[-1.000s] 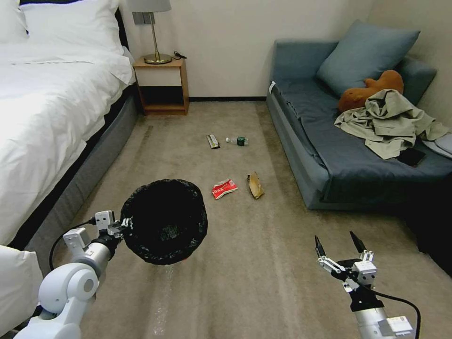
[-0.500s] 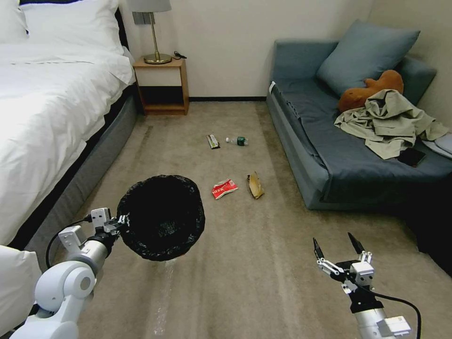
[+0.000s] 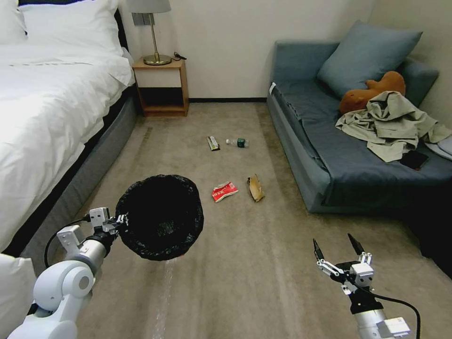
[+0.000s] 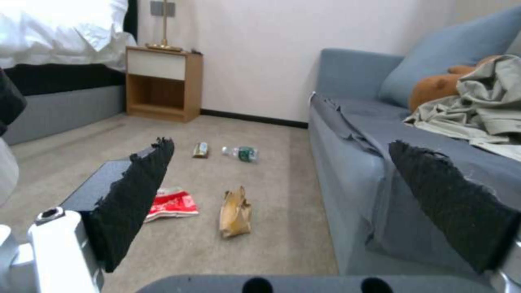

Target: Pick up the trash bin, then pick up the garbage on the floor and place it into the trash bin.

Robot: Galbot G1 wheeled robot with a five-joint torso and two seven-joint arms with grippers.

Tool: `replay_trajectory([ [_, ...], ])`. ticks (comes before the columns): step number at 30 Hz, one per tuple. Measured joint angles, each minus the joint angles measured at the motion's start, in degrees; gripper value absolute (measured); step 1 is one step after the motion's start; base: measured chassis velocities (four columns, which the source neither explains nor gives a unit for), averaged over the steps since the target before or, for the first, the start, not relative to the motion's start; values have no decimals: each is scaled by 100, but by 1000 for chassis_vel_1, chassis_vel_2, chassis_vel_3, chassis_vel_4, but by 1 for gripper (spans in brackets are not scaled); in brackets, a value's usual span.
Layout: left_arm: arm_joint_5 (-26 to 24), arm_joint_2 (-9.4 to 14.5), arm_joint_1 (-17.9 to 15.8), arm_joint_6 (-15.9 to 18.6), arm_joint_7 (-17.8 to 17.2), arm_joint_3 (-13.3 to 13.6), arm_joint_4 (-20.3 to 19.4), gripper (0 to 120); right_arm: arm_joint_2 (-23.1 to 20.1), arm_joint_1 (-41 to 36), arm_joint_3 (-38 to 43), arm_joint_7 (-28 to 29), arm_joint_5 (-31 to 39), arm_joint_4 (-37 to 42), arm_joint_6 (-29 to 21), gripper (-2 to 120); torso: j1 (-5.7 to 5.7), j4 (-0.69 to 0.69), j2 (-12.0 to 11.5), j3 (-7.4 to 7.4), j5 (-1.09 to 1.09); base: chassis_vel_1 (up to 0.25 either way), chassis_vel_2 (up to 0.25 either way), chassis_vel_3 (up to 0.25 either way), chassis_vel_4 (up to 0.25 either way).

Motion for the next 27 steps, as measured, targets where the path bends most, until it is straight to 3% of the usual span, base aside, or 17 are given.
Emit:
replay_trajectory([
  [7,-7,14,-18,-24,0,2,26,3,6,5,-3,-3,-11,-24,25,100,0,2,-1,1,1,-140,136,149,-142],
  [18,-31,38,-54,-29,10,5,66,3,-2,-2,6,0,-15,-31,32,100,0,1,0,0,2,-31,32,31,-29],
  [27,-65,49,-73,-47,14,-20,80,3,-4,4,8,3,-29,-29,34,100,0,1,-1,0,1,-146,144,142,-159],
])
